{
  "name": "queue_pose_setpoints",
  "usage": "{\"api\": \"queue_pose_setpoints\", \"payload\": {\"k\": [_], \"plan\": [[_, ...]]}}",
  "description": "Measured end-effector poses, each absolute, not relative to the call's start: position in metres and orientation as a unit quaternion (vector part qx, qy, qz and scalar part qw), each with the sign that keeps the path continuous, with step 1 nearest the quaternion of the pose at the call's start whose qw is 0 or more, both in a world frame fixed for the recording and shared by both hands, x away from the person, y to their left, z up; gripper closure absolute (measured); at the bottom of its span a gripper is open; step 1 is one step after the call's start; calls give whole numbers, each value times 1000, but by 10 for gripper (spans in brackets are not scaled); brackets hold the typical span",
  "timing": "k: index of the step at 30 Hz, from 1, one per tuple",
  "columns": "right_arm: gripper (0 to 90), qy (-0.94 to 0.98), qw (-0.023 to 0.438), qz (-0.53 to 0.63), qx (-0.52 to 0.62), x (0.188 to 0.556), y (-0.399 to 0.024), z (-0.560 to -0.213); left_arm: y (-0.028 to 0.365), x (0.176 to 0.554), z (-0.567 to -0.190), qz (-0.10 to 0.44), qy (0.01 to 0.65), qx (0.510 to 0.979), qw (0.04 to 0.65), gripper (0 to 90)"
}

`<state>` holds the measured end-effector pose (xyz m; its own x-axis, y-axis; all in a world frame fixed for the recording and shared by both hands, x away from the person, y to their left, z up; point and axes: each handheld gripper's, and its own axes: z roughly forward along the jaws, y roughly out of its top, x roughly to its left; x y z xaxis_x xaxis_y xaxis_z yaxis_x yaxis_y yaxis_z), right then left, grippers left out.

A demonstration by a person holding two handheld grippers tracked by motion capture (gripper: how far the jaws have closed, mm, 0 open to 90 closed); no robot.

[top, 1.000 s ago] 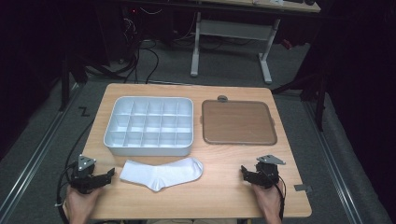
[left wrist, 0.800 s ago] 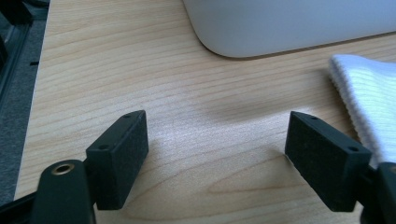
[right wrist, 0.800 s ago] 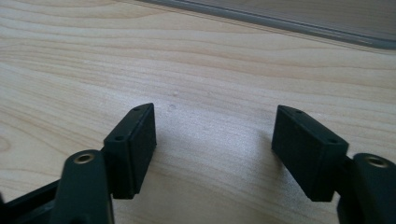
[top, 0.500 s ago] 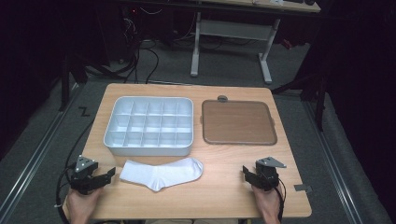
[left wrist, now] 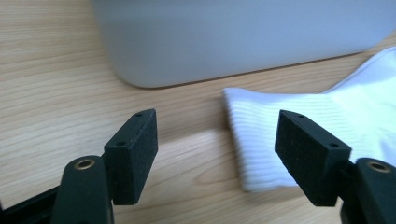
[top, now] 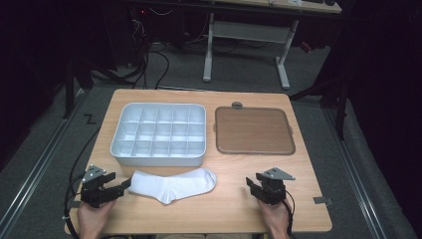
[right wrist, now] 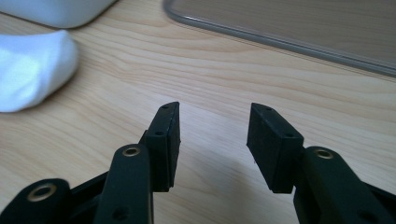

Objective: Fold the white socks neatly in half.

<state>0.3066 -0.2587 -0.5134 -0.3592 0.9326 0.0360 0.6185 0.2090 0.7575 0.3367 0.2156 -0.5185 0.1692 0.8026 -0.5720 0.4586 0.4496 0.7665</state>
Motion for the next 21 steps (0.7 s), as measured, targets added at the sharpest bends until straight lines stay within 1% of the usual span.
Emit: {"api": "queue_pose_setpoints", "payload": {"k": [8,14,21], "plan": [[588,763,190,378,488,311,-228,-511,199,341,-521,127,641,508,561,335],[600,777,173,387,466,315,-208,-510,191,345,-527,127,648,515,547,351],[605,788,164,395,443,321,-185,-507,187,347,-531,134,652,522,534,389]]}}
